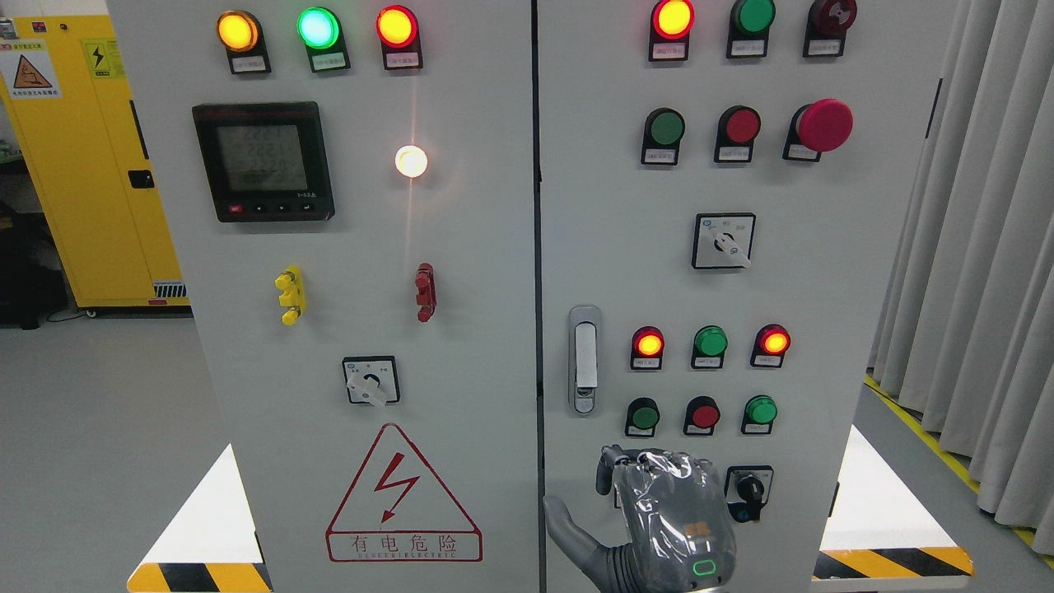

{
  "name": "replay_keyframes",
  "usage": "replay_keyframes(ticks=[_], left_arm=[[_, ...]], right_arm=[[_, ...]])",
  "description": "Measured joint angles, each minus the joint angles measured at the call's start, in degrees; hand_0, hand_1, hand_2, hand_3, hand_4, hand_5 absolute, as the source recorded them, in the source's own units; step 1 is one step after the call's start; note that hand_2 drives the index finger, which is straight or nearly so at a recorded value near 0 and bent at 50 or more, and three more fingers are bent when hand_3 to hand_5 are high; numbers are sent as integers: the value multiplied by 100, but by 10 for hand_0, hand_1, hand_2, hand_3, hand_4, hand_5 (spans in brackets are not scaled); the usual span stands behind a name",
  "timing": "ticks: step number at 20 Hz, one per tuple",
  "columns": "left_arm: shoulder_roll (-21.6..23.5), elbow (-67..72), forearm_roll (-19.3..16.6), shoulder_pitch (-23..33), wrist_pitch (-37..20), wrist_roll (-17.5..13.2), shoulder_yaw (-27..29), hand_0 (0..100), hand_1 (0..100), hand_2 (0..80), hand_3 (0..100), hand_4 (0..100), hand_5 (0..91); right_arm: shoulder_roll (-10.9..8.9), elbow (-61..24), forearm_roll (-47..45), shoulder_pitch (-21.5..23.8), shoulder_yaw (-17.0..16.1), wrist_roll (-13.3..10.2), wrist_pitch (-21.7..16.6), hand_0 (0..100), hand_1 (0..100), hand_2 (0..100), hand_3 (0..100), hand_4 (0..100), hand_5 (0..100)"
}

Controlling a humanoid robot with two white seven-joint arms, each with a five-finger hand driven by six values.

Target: Release door handle

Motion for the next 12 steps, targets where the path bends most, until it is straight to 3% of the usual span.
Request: replay_keyframes(ticks=[12], left_arm=[[-1,0,0,0,0,0,0,120,556,0,0,0,0]], right_arm=[[-1,153,502,-708,13,262,150,205,162,1000,1000,1000,1000]])
